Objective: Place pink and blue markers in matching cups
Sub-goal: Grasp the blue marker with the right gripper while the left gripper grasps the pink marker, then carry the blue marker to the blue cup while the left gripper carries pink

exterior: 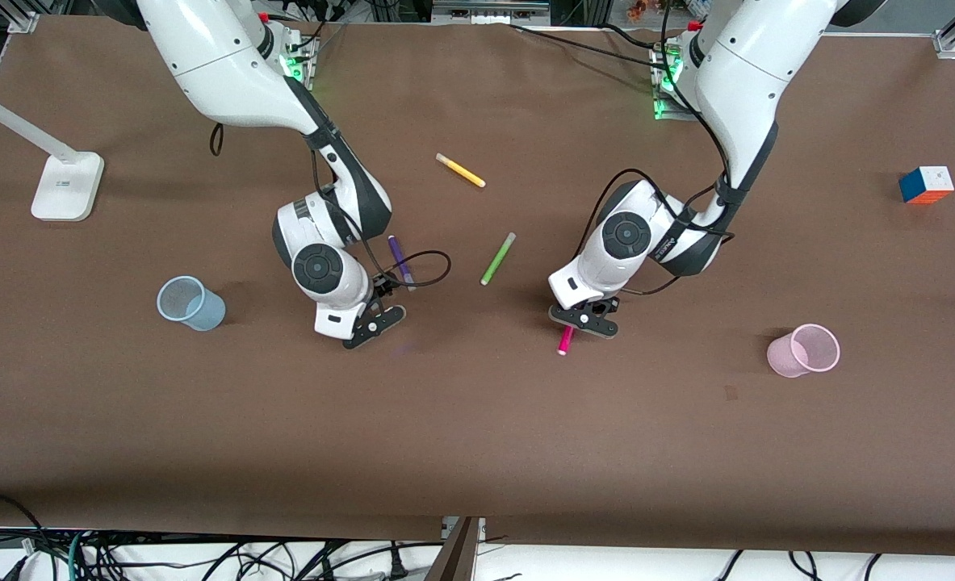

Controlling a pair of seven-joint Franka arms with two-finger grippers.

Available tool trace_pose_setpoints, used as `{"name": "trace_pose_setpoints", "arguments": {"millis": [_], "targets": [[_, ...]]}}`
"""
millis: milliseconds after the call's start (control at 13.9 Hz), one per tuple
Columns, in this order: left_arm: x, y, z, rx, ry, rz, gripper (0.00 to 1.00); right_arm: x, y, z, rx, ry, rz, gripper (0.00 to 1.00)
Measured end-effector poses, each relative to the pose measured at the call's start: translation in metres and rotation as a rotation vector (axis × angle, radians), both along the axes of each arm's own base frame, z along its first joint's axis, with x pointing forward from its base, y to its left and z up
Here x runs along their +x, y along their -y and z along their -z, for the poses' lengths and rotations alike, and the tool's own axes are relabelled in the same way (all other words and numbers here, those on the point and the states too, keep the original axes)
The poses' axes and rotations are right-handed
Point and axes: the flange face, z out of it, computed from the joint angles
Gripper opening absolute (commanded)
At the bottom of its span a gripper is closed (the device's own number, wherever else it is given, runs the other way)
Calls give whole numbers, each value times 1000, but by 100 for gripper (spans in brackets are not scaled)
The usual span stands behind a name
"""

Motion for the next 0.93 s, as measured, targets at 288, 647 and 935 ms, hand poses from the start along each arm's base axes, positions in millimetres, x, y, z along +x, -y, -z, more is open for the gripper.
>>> {"name": "trace_pose_setpoints", "arguments": {"millis": [288,647,935], "targets": [[13,-11,-20,20,-4,-21,0,2,1,-5,2,8,2,0],[35,-72,-139,170,-130,66,0,-4,-12,-8,6,11,-20,0],[59,-155,-210,230,-264,166,0,13,2,-37,25,41,-111,0]]}}
